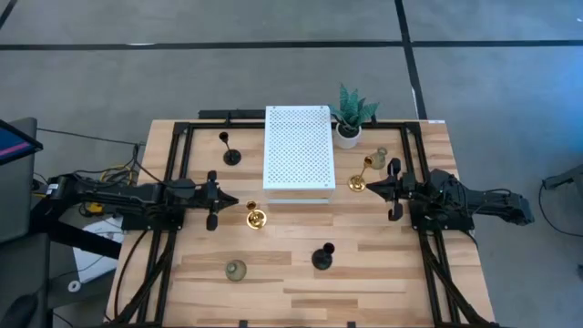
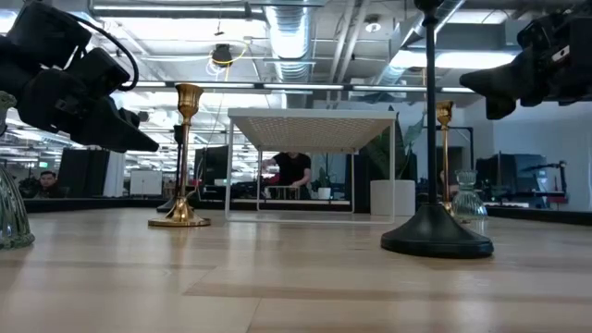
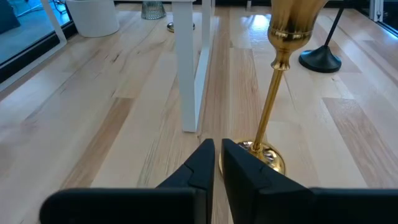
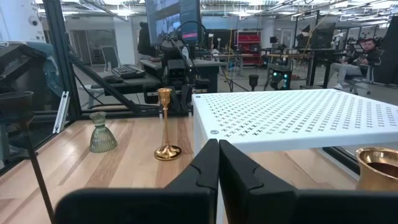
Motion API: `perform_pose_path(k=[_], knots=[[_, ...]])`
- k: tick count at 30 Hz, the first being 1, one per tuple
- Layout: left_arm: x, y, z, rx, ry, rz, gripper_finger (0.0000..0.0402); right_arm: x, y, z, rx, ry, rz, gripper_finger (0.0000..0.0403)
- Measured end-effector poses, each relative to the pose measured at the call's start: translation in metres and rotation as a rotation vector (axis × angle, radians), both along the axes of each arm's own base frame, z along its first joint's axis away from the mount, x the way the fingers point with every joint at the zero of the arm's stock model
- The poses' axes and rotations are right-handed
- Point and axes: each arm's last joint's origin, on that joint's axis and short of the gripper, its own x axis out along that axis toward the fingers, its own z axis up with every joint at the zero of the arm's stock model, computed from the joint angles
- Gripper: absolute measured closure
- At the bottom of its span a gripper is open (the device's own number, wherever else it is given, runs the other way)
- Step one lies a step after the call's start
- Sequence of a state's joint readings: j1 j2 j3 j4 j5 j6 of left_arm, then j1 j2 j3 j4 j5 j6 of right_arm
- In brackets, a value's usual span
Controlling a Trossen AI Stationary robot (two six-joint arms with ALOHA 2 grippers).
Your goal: Pick & Place candle stick holders
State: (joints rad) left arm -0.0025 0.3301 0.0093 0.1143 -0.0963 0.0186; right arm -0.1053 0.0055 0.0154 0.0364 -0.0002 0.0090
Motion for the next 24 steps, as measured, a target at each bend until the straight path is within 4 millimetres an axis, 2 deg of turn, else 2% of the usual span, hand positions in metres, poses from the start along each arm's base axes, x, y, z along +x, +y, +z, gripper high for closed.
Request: perform_pose_path(k=[24], knots=[[0.0, 0.0006, 0.0004, 0.006, -0.004, 0.019, 0.0372, 0.0, 0.0, 0.0, 0.0, 0.0, 0.0, 0.0403]])
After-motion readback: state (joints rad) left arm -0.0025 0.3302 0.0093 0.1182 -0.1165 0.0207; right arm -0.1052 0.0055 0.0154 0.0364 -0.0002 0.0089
